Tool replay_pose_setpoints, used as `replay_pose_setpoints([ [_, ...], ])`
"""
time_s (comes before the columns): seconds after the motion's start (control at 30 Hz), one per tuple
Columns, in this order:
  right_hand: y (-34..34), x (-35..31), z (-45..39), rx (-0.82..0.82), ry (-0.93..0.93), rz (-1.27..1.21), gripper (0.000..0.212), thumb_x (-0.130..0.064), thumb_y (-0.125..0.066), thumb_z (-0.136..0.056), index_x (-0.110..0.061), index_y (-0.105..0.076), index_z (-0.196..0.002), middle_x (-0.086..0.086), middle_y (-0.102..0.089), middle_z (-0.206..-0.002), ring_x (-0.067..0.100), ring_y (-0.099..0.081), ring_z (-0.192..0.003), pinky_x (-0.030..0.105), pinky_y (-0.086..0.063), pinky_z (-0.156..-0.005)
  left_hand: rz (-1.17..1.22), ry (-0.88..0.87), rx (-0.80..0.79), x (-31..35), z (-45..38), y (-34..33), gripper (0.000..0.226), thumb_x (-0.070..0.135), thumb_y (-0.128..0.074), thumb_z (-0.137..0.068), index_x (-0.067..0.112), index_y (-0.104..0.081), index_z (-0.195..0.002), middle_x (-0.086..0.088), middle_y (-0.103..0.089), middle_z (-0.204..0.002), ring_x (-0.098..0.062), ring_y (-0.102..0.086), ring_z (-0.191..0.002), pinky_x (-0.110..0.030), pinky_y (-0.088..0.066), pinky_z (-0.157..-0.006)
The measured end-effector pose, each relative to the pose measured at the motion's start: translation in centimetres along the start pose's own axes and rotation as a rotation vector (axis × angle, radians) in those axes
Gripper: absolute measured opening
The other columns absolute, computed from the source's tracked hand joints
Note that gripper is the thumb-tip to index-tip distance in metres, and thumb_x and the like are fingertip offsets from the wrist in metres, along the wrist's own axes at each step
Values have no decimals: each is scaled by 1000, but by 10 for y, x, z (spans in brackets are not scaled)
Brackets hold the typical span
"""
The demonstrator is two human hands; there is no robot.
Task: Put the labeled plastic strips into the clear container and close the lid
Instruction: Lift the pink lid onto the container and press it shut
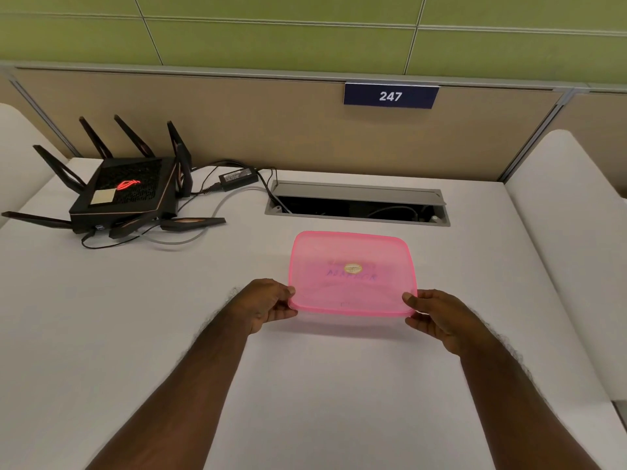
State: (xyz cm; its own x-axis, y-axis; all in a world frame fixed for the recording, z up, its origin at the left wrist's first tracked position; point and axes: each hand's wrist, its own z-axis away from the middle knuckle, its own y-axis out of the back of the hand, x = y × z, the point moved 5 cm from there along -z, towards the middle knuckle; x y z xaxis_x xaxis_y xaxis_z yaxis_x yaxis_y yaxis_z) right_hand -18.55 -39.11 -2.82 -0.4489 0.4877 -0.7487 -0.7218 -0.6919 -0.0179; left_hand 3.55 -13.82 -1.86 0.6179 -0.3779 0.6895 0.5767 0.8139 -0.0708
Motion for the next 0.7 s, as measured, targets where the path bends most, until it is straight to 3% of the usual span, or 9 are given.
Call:
replay_pose_setpoints([
  [0.17,-1,0,-2,-17,-25,30,34,-18,-71,-85,-1,-61,-113,16,-67,-112,25,-64,-90,33,-58,-72,-33,17,9,-1,-6,3,10,1,-62,-90,-8,-63,-94,-20,-69,-87,-28,-70,-75,-34,-62,-62],
  [0.3,1,-6,1,-34,-63,132,29,-22,-71,-86,-3,-62,-107,15,-61,-106,23,-58,-83,36,-59,-72,-201,48,-2,6,-7,7,17,9,-65,-87,-4,-64,-99,-18,-66,-89,-27,-68,-70,-35,-61,-63],
  [0.43,2,-28,0,-21,-43,333,45,-37,-70,-84,-12,-58,-120,7,-61,-118,27,-57,-106,44,-51,-85,-444,14,-18,28,-10,5,21,13,-65,-84,11,-63,-104,-11,-65,-100,-24,-62,-79,-33,-55,-63],
  [0.57,-10,-68,-12,75,167,280,48,-44,-57,-92,-13,-53,-129,8,-61,-125,30,-58,-113,46,-49,-92,-369,-137,39,60,-26,-15,25,28,-63,-89,15,-60,-110,-7,-65,-105,-24,-60,-91,-38,-52,-78],
  [0.67,-20,-86,-25,126,173,238,38,-44,-53,-94,-12,-62,-112,10,-65,-118,31,-61,-106,43,-51,-85,-260,-150,144,76,-40,-26,34,44,-60,-90,13,-61,-101,-6,-65,-97,-22,-61,-85,-32,-50,-66],
  [0.7,-22,-87,-30,141,146,245,38,-45,-54,-94,-10,-63,-107,12,-66,-114,31,-61,-104,42,-51,-82,-234,-146,175,79,-44,-28,38,47,-60,-89,11,-62,-100,-7,-64,-96,-24,-61,-85,-33,-51,-68],
])
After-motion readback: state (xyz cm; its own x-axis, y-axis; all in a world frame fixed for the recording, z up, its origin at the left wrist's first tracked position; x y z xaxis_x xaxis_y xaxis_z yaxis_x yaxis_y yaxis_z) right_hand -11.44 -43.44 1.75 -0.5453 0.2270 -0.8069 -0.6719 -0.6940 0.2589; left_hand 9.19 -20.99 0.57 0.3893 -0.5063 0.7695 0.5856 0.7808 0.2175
